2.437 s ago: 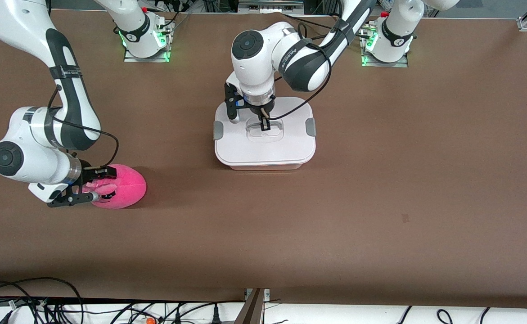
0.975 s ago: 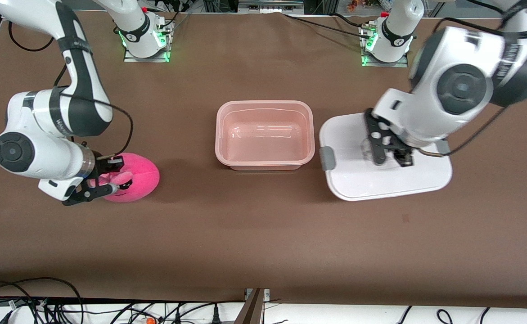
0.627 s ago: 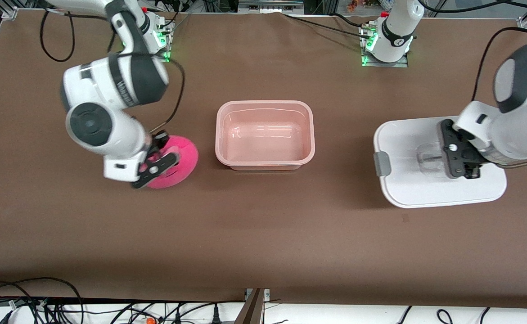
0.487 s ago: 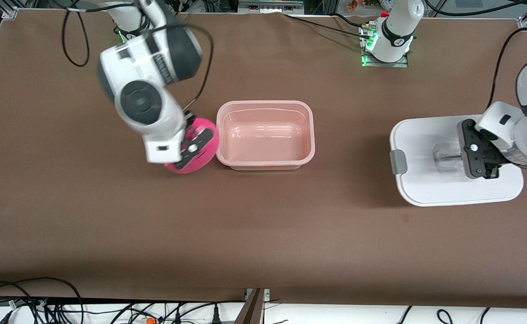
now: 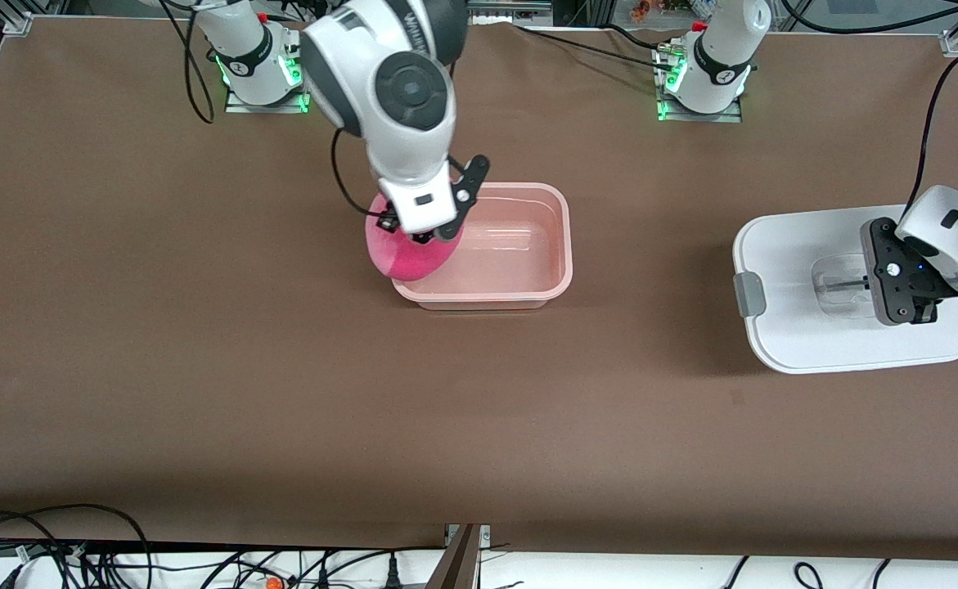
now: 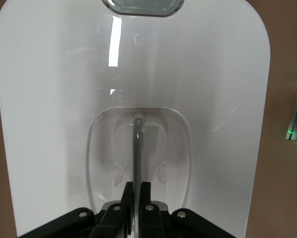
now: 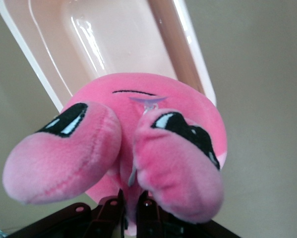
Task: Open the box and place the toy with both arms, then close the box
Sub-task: 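Carry the pink toy with the right gripper over the open pink box, then lower the toy into the box and open the right gripper, then raise the right gripper away from the box while the left gripper lifts the lid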
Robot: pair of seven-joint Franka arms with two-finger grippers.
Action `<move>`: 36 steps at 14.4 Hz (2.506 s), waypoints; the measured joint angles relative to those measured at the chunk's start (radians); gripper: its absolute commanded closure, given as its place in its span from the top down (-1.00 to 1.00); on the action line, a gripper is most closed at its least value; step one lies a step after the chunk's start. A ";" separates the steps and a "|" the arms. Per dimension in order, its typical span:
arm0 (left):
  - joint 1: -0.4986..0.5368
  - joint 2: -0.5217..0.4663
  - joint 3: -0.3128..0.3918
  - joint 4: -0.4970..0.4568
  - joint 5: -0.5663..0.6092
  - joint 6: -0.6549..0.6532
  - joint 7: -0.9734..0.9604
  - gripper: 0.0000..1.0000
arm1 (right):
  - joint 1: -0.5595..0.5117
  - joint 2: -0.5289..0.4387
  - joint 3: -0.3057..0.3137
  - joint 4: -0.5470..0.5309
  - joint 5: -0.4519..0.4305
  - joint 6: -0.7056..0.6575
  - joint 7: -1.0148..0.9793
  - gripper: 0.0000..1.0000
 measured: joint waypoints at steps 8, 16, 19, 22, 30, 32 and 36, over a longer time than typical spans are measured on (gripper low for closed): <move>0.006 0.003 -0.001 0.000 0.000 0.000 0.000 -1.00 | 0.075 0.107 -0.009 0.021 -0.075 0.040 0.002 -1.00; 0.006 0.004 -0.001 0.000 0.000 0.000 0.000 -1.00 | 0.118 0.246 -0.007 0.022 -0.114 0.182 0.109 -0.31; 0.006 0.004 -0.002 0.000 0.000 0.000 0.000 -1.00 | 0.161 0.282 -0.007 0.023 -0.127 0.272 0.230 1.00; 0.006 0.004 -0.002 0.000 0.000 0.000 0.000 -1.00 | 0.192 0.286 -0.007 0.031 -0.132 0.374 0.355 1.00; 0.006 0.004 -0.003 0.000 0.000 0.000 0.000 -1.00 | 0.189 0.285 -0.013 0.045 -0.083 0.515 0.535 1.00; 0.006 0.004 -0.003 0.000 0.000 0.000 0.001 -1.00 | 0.163 0.269 -0.025 0.058 -0.045 0.504 0.539 1.00; 0.004 0.004 -0.016 0.000 0.000 0.000 0.009 -1.00 | 0.029 0.158 -0.037 0.072 -0.021 0.404 0.538 1.00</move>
